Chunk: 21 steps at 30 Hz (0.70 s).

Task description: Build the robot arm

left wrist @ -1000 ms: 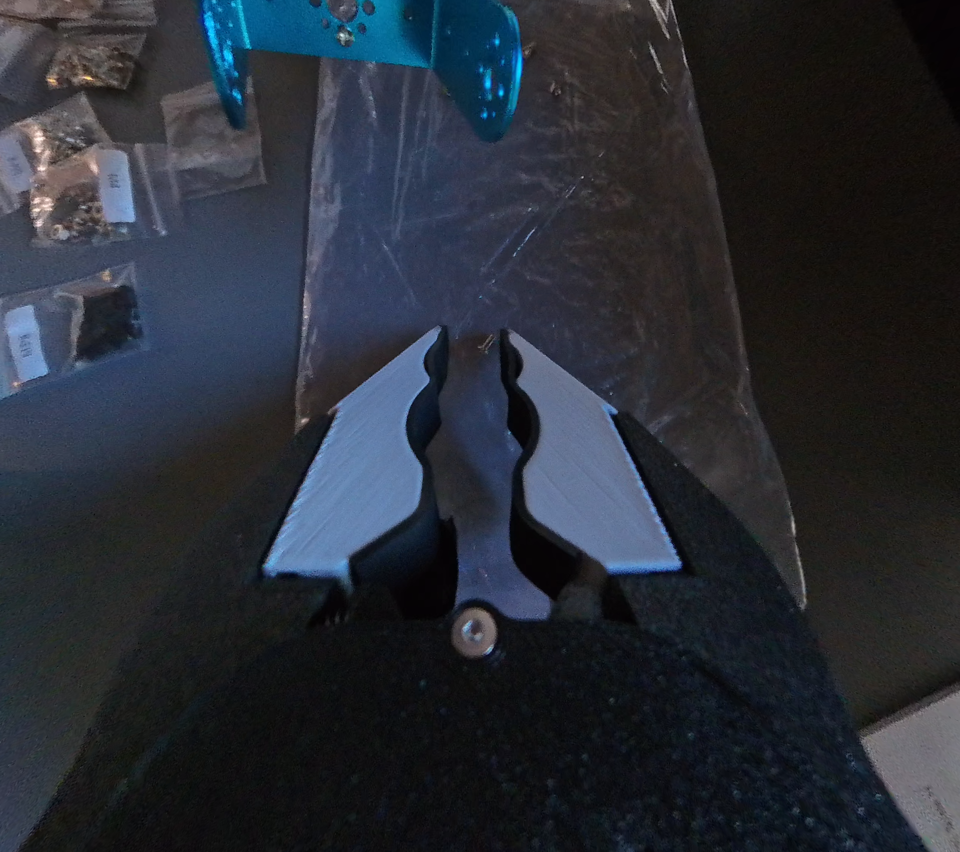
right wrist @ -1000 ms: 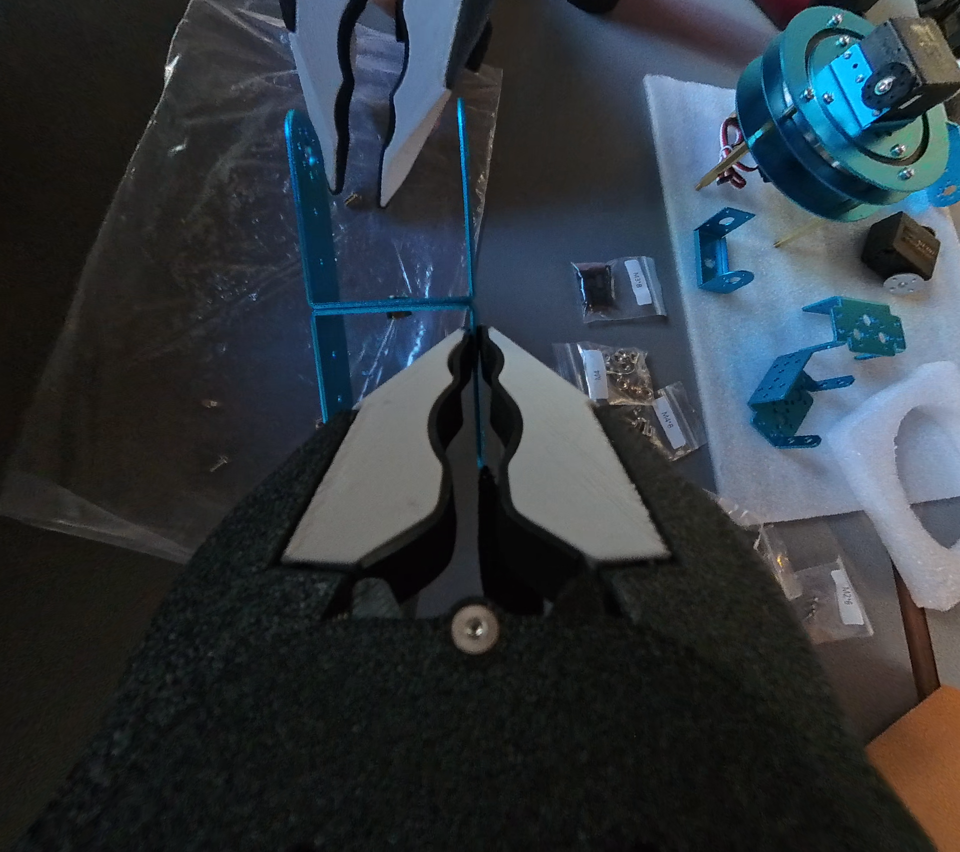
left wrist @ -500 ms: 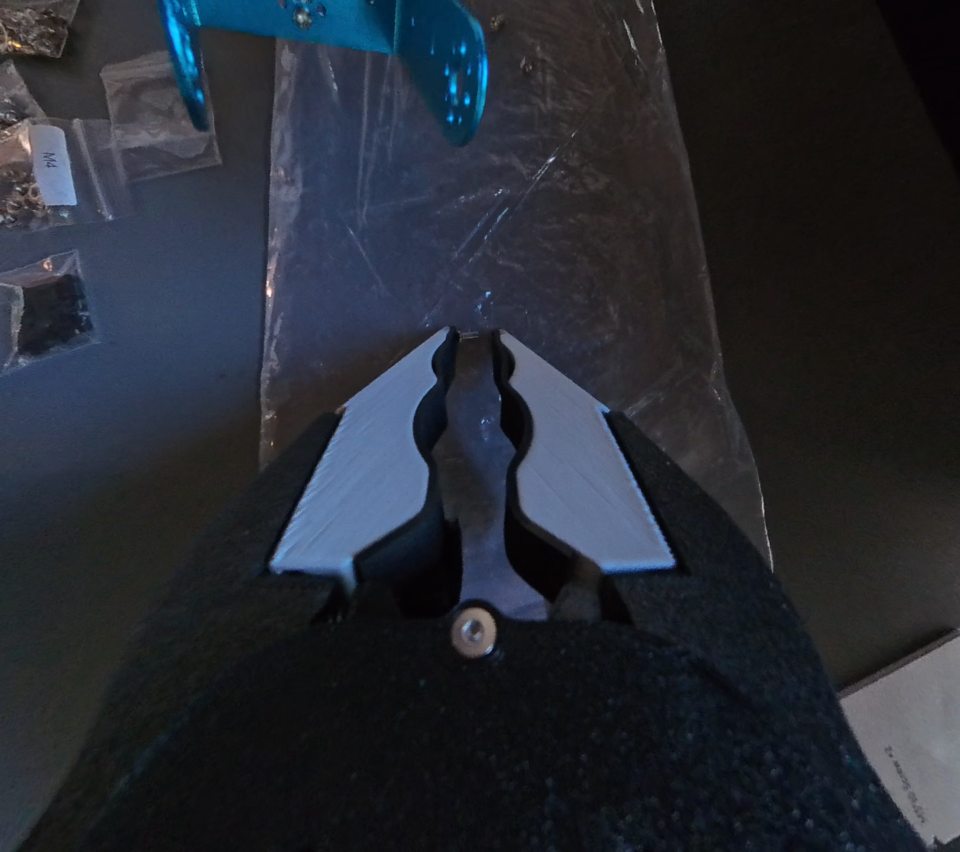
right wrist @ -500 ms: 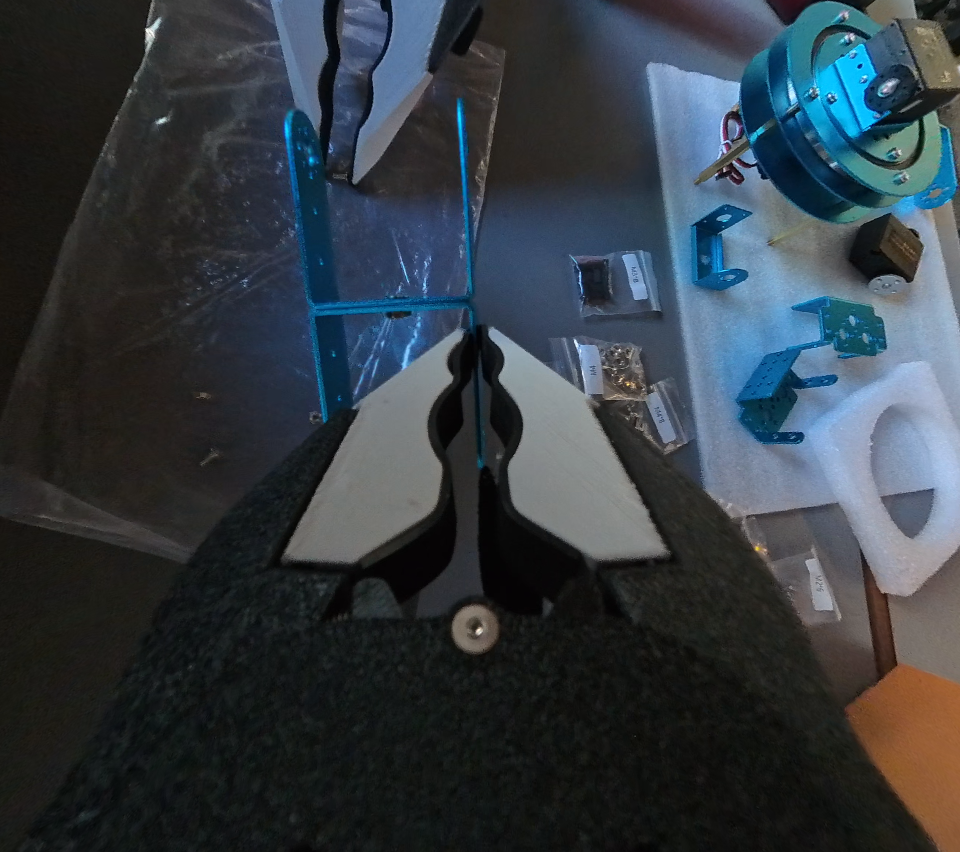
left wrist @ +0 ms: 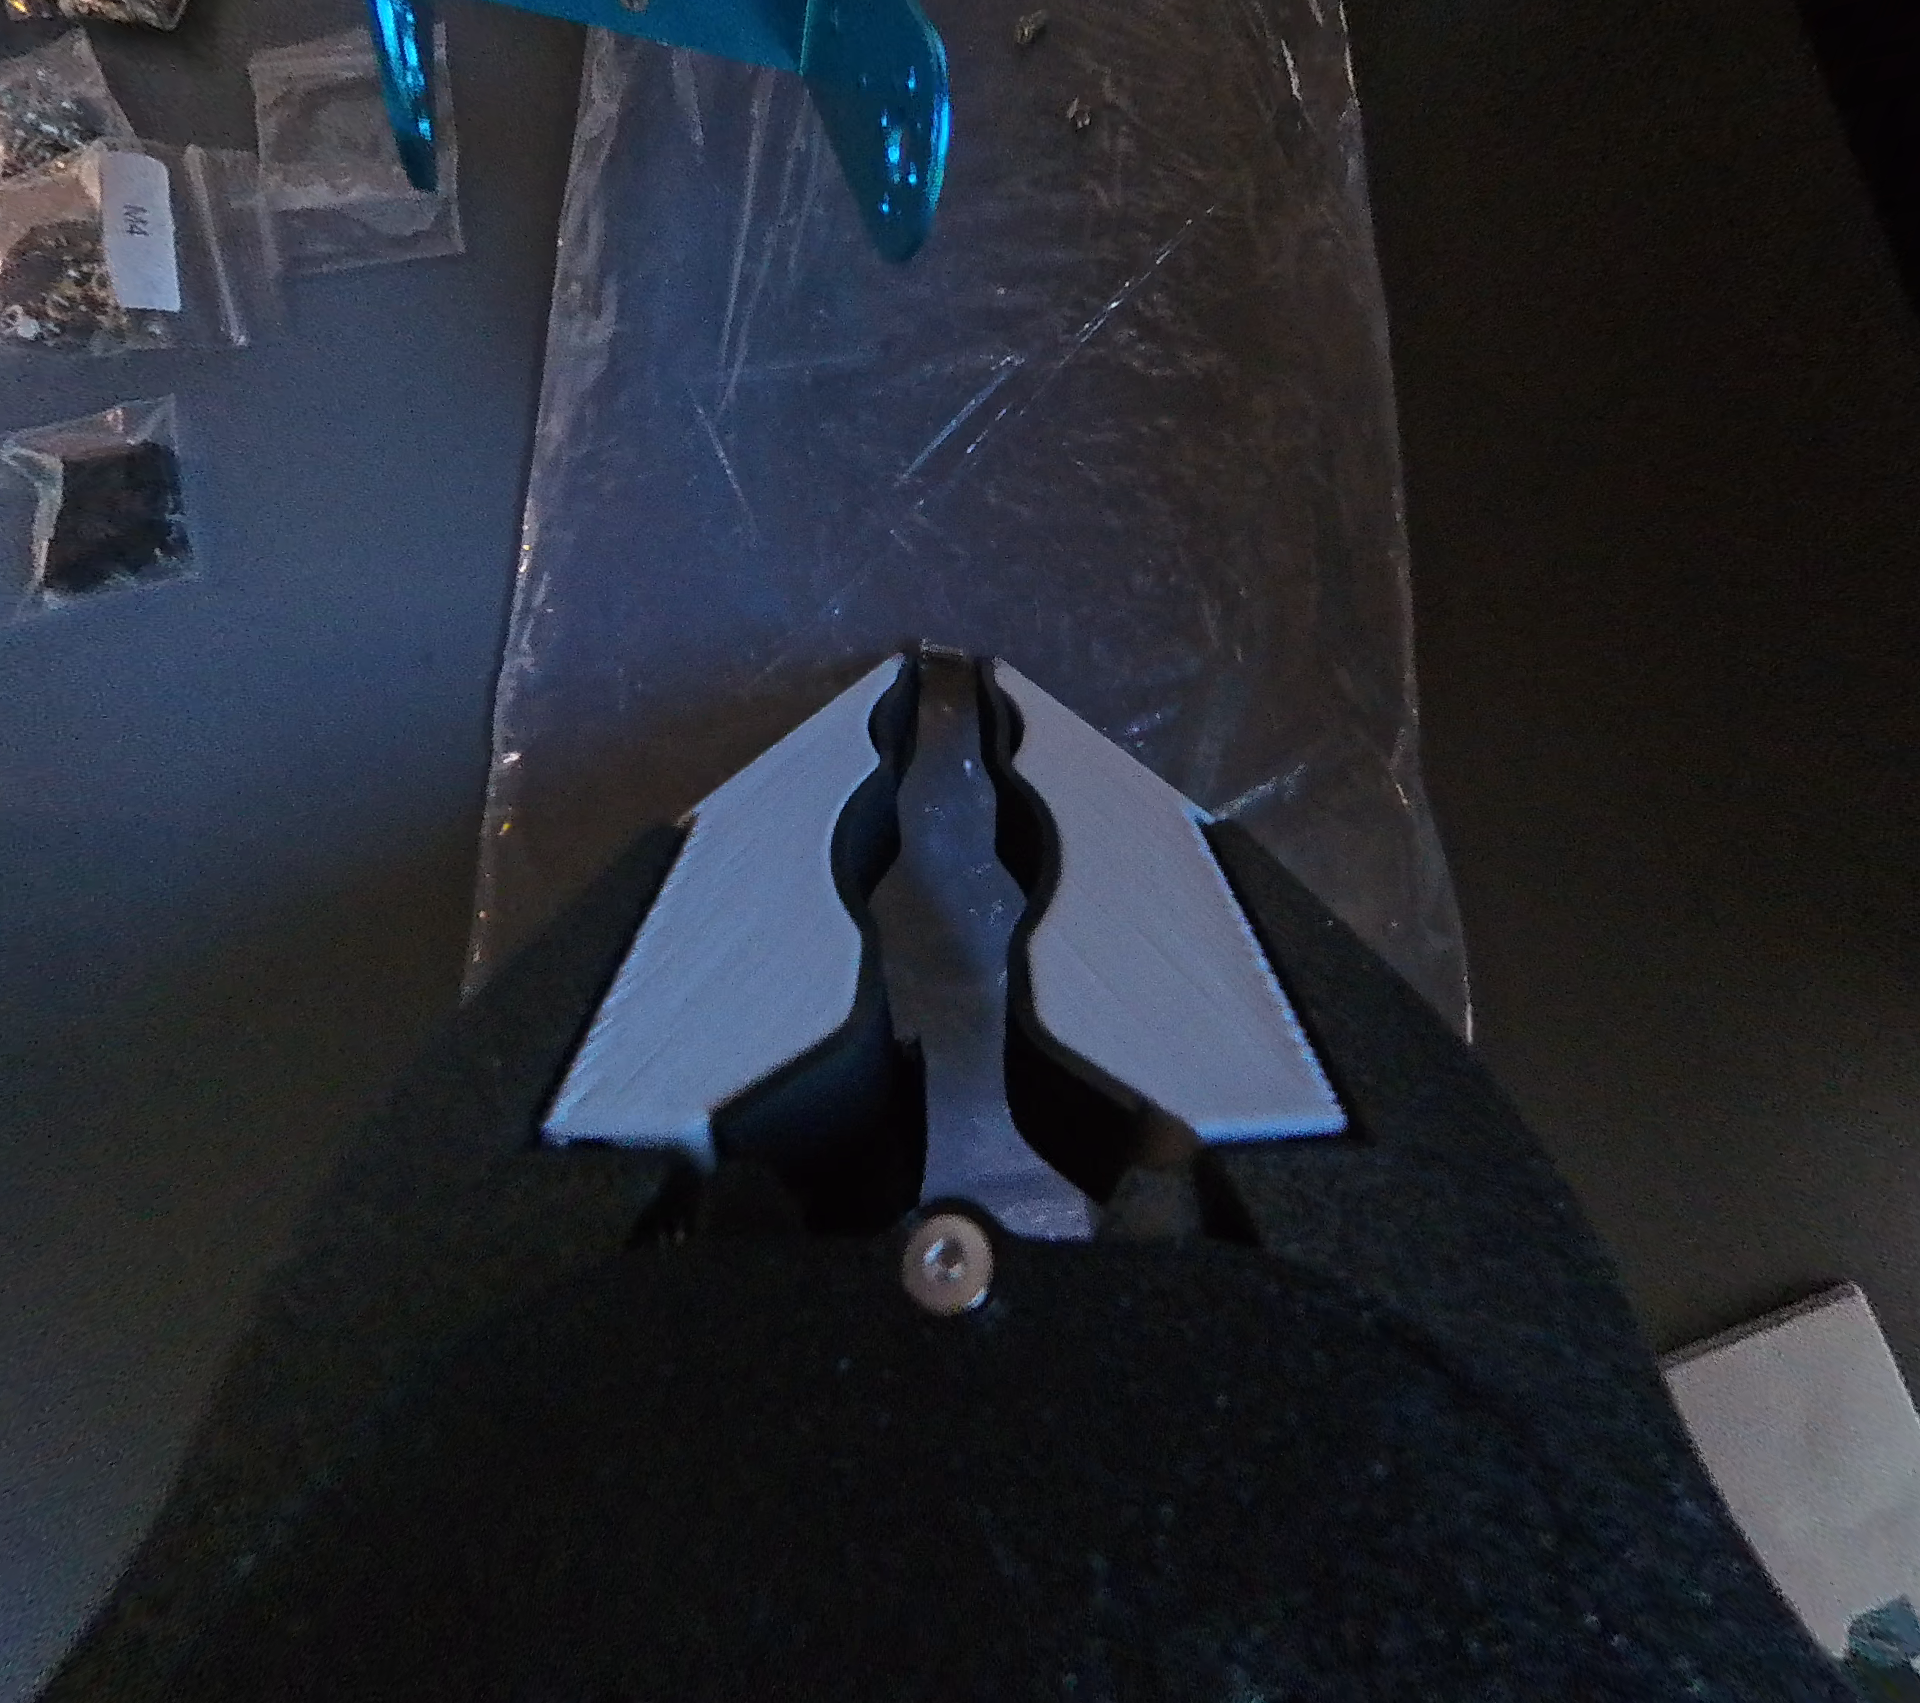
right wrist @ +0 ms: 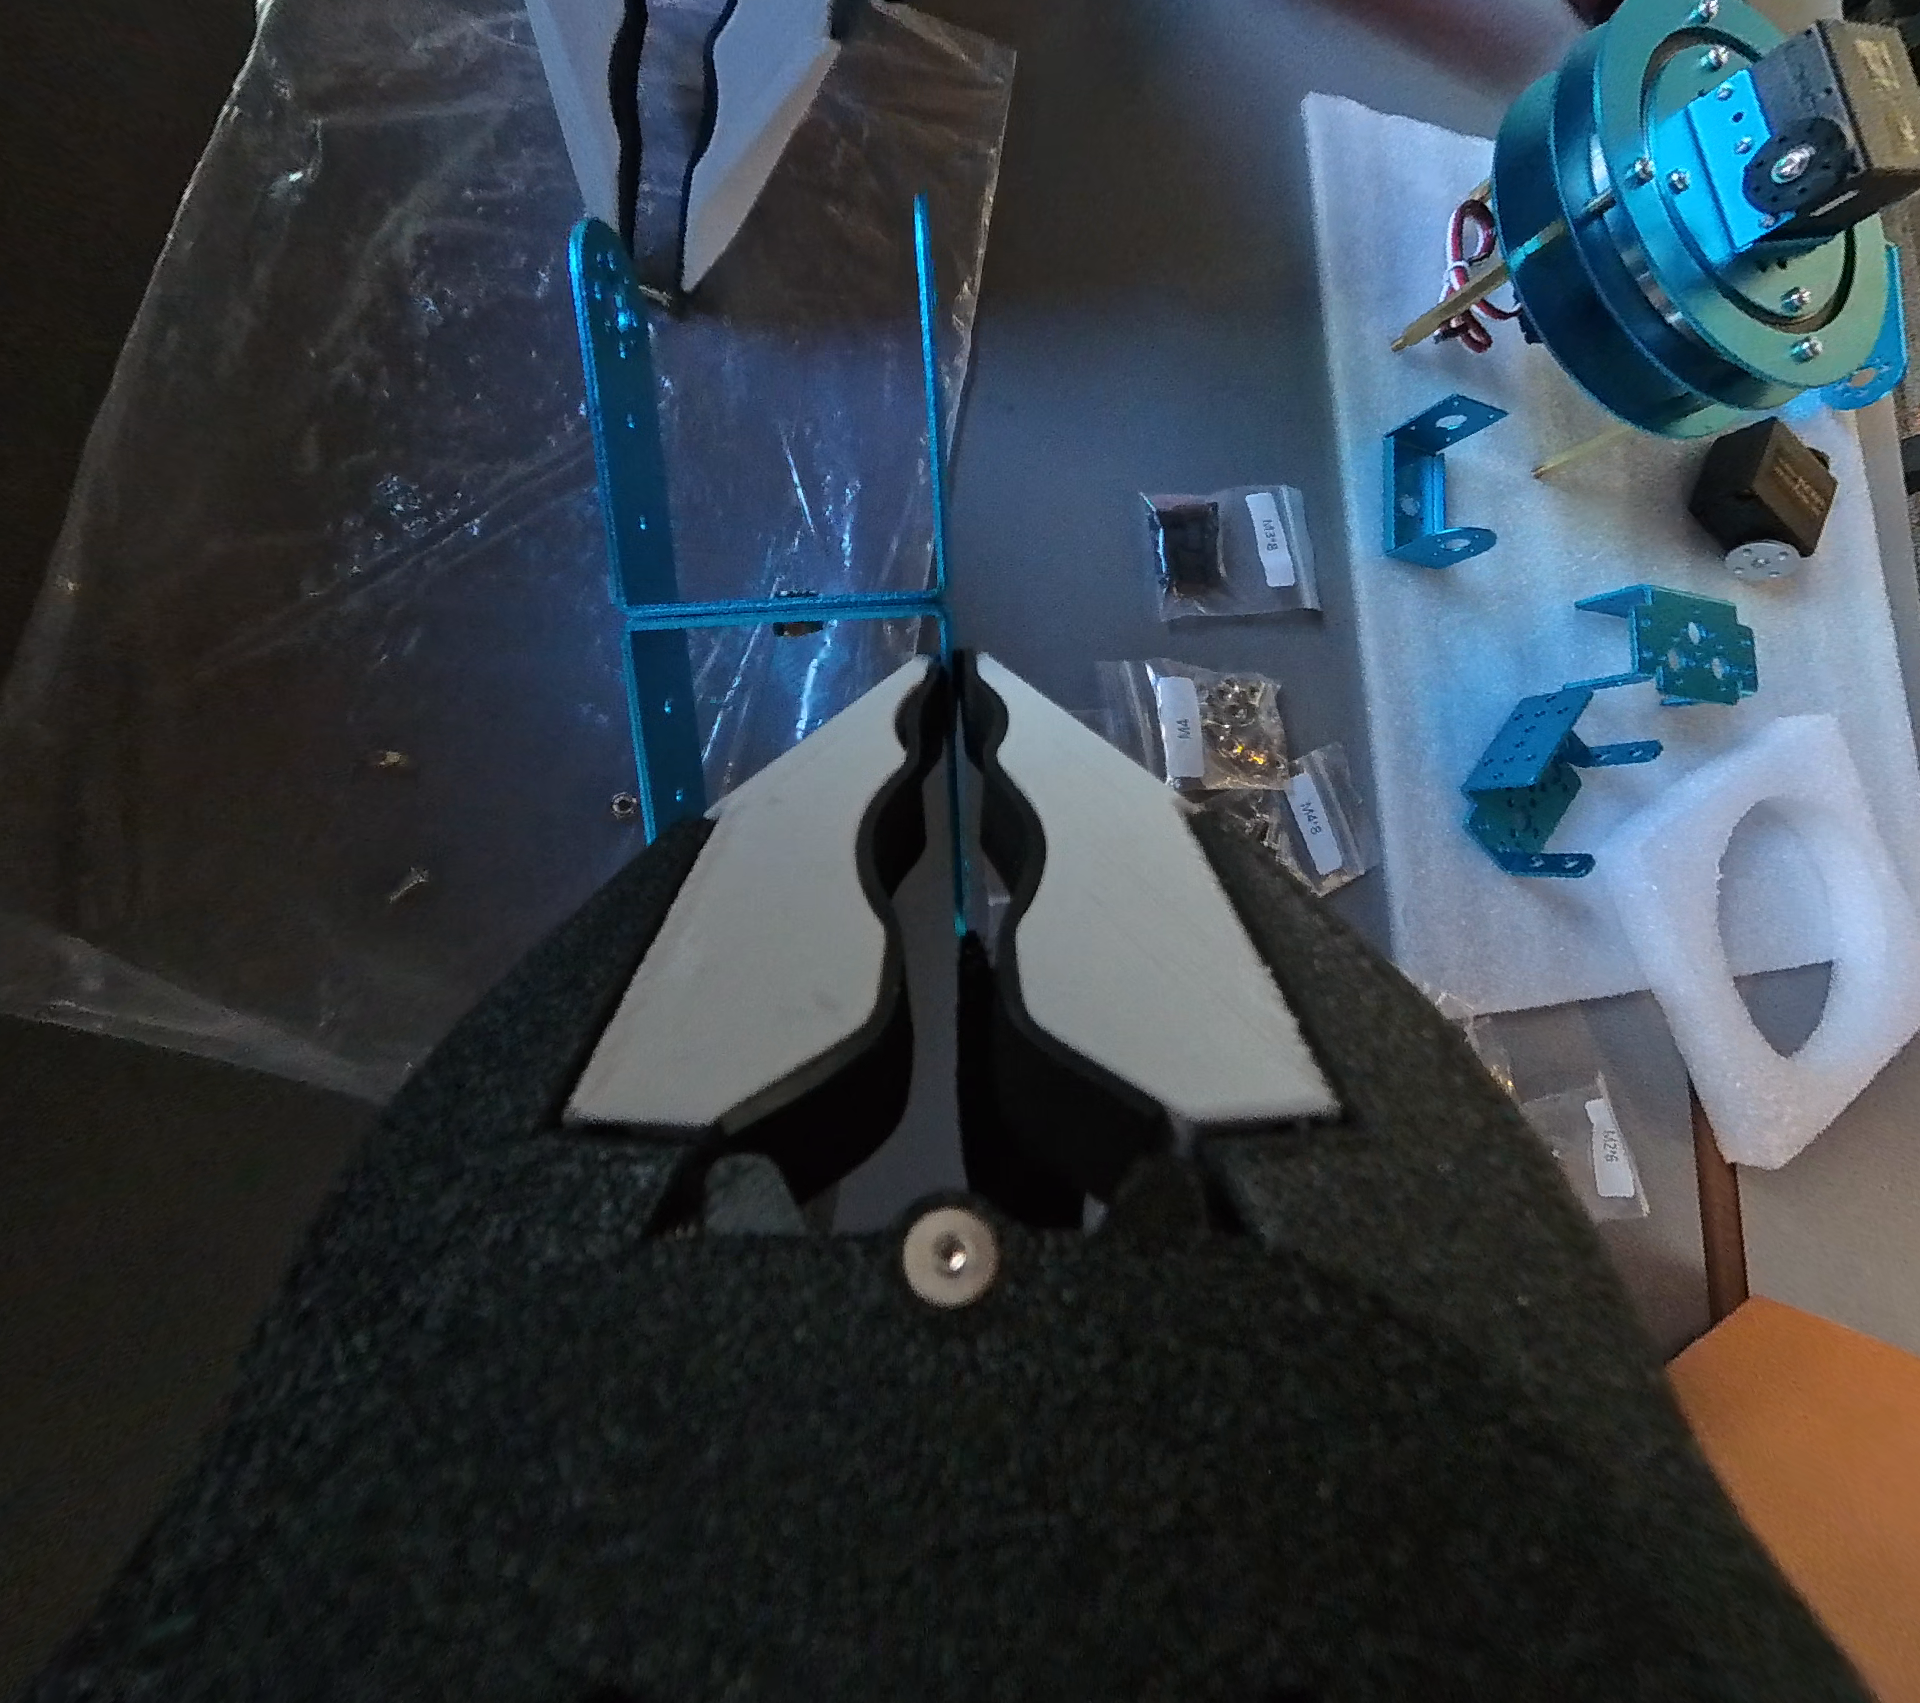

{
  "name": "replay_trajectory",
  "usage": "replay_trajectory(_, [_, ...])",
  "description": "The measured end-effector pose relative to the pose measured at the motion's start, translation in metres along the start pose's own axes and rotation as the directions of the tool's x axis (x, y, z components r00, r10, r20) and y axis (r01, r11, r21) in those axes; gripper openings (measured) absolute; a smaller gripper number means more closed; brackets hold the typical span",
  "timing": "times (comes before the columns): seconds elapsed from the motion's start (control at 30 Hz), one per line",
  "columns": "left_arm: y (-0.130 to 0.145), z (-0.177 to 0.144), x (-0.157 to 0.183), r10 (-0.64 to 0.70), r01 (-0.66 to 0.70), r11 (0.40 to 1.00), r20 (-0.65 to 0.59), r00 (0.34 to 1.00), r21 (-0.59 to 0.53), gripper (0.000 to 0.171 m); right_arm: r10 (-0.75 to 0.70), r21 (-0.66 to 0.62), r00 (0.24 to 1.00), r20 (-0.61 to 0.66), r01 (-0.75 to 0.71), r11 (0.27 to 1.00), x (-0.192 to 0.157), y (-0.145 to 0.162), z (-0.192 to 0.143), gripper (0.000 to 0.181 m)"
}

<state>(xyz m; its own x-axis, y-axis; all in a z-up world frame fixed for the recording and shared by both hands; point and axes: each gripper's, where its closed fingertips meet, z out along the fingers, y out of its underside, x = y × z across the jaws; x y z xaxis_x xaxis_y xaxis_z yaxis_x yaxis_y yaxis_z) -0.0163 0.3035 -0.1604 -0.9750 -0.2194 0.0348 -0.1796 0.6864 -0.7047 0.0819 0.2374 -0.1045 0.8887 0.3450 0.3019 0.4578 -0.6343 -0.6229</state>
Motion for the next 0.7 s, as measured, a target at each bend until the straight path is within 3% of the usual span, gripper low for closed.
replay_trajectory(0.4, [-0.004,0.0,-0.004,-0.008,0.008,1.0,0.031,1.0,-0.013,0.013,-0.012,0.002,1.0,0.002,0.012,1.0,-0.002,-0.004,-0.003,0.001])
replay_trajectory(0.7, [-0.008,-0.002,-0.007,-0.045,0.045,0.999,-0.013,0.999,-0.031,0.01,-0.02,-0.001,1.0,-0.003,0.02,1.0,-0.002,-0.004,-0.006,0.001])
